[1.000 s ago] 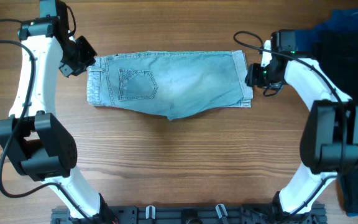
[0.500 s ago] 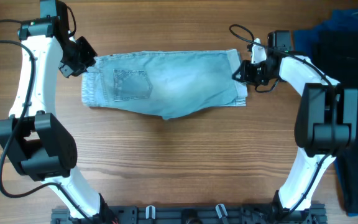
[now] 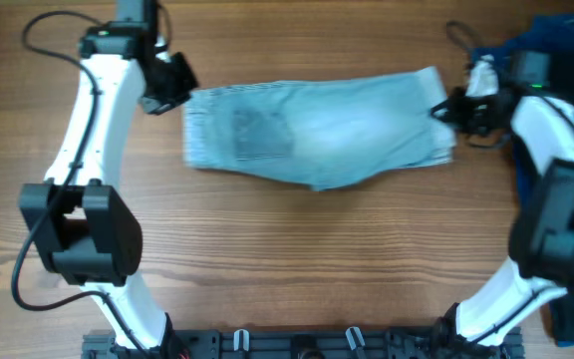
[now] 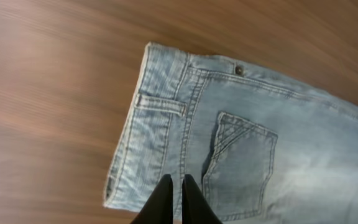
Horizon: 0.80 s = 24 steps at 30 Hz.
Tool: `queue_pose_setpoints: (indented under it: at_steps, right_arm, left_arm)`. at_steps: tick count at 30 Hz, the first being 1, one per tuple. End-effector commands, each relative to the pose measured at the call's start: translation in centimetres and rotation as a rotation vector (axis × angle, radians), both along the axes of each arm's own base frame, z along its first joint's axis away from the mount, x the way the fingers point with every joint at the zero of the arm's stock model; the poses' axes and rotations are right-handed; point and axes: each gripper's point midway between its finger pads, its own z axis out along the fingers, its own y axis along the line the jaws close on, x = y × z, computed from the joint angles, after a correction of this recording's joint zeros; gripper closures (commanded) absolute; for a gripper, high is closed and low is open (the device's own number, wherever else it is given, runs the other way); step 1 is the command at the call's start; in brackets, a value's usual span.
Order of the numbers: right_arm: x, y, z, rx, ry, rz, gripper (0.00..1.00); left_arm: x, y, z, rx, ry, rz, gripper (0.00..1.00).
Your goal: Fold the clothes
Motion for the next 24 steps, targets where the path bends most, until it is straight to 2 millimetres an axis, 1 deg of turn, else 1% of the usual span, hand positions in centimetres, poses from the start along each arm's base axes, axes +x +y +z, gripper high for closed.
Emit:
queue_pose_setpoints:
  at_steps: [1,2,4,5,6,8,13,16,18,19,20,23,24]
  right_arm:
    - [-0.4,-1.4,2.9,-0.063,-0.071,0.02,0.96]
    - [-0.6,-1.4,3.1,-0.062,-0.069,0.022,0.96]
    - [-1.0,-0.3,3.4,-0.033,-0.062,0.042,0.96]
    - [-1.1,0.4,3.7,-0.009,-0.063,0.057,0.96]
    - [-1.1,1.1,4.3,0.018,-0.067,0.061,0.96]
    - [-1.1,1.7,5.5,0.039,-0.073,0.06,0.96]
    - [-0.8,3.5,9.8,0.033,-0.09,0.104,0.96]
    - [-0.1,5.4,12.5,0.025,-0.131,0.154,0.96]
    - [0.2,6.8,13.8,0.02,-0.157,0.186,0.96]
    - [0.3,7.2,14.2,0.019,-0.166,0.197,0.96]
    - [0.5,8.1,14.8,0.02,-0.178,0.214,0.96]
    - [0.4,9.9,14.9,0.027,-0.175,0.239,0.96]
    - [0.3,10.4,14.9,0.026,-0.173,0.25,0.96]
  left_arm:
    - [-0.3,-7.9,1.4,-0.178,-0.049,-0.172,0.94]
    - [-0.3,-9.6,1.9,-0.221,-0.065,-0.208,0.94]
    - [0.0,-12.7,2.8,-0.269,-0.114,-0.256,0.94]
    - [0.4,-13.9,3.3,-0.277,-0.154,-0.281,0.95]
    - [0.6,-14.5,3.5,-0.282,-0.176,-0.295,0.96]
    - [0.7,-15.0,3.7,-0.286,-0.19,-0.305,0.96]
    - [0.3,-15.9,3.2,-0.286,-0.175,-0.324,0.96]
    - [-0.1,-17.0,2.5,-0.279,-0.162,-0.346,0.96]
    - [-0.1,-17.2,2.0,-0.262,-0.159,-0.346,0.96]
    - [0.0,-17.2,1.8,-0.261,-0.156,-0.346,0.96]
    - [0.1,-17.3,1.2,-0.261,-0.144,-0.344,0.96]
    - [0.0,-17.6,-0.9,-0.264,-0.089,-0.323,0.96]
    - [-0.1,-18.0,-1.9,-0.269,-0.066,-0.325,0.96]
